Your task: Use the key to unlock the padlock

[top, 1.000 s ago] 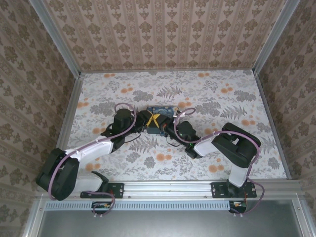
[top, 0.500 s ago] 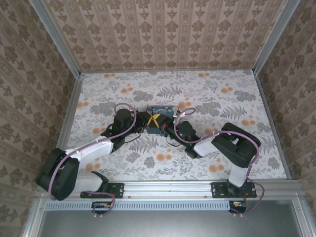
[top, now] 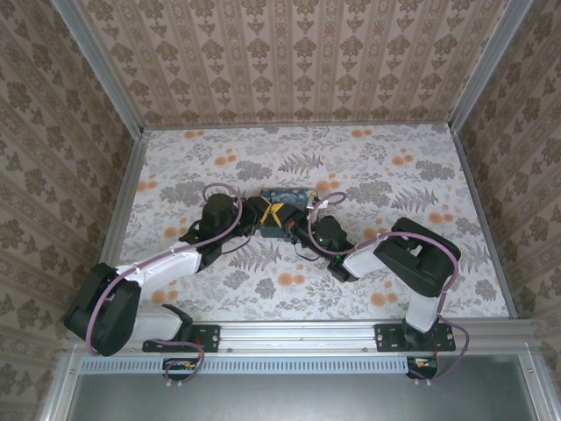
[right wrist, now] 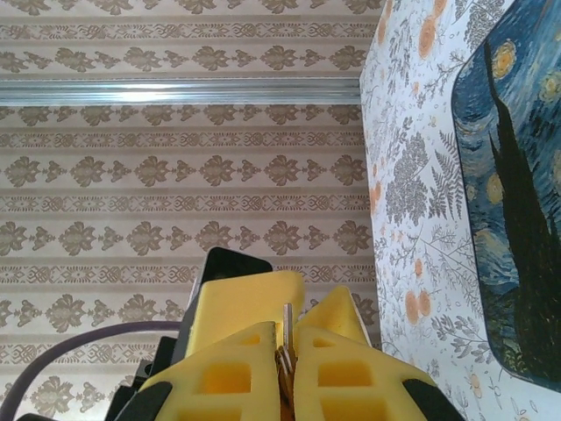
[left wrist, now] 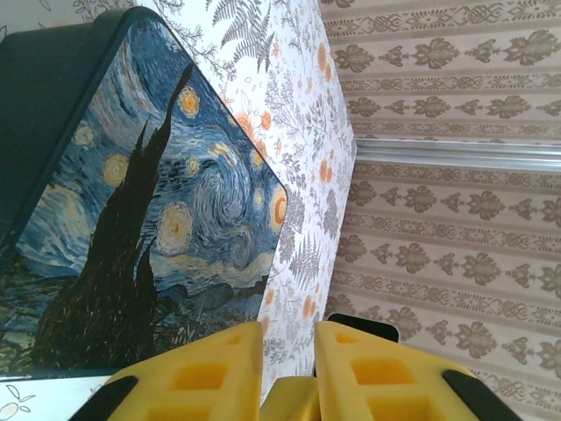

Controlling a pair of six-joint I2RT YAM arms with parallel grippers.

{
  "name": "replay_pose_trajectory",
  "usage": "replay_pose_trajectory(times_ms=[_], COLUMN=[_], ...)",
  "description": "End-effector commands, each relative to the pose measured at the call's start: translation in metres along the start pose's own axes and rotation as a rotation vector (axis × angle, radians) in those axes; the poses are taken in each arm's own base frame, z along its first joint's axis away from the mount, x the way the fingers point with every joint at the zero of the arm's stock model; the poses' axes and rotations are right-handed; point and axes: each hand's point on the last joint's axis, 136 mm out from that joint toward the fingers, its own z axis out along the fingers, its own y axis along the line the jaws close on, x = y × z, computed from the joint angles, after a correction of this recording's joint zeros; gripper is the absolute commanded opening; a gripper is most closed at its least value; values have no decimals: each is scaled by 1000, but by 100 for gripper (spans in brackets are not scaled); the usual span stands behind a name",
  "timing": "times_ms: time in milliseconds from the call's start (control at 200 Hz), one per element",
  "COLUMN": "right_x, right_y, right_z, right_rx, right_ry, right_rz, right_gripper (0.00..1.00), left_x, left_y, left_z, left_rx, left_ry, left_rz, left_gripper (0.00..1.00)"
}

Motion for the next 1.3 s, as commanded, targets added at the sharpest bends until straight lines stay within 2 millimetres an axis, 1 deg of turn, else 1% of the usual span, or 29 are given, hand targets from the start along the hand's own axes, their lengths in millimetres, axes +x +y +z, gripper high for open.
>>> replay_pose_trajectory(times_ms=[0,85,135,270,385,530,730,1140,1295], right_x=[2,2,2,2,2,2,3,7,5], right_y=[1,0,-2,-3,-3,-3,-9,-19,-19], right_z=[4,4,5,4,3,4,3,0,-1], right_rx=[-15,-12,-9,-5,-5,-6,7,32,31], right_ry=[-9,-9,-9,-10,-12,-12,-8,-4,-10], right_rz=[5,4,4,7,7,10,15,18,20], right_gripper=[0,0,0,0,0,0,0,0,0], left_x=[-1,-1,-2,-3,-3,-4,-5,-9,-8], left_y=[-12,-14,-14,-15,-15,-15,-15,-25,-27], left_z=[-4,-5,-5,-6,-8,-8,-10,-14,-14], left_rx=[45,50,56,61,62,62,63,95,96], left_ry=[-17,-20,-23,-31,-38,-42,-54,-79,-78], left_rz=[19,18,16,16,16,18,18,23,38], left_gripper=[26,26,24,15,9,5,0,0,0])
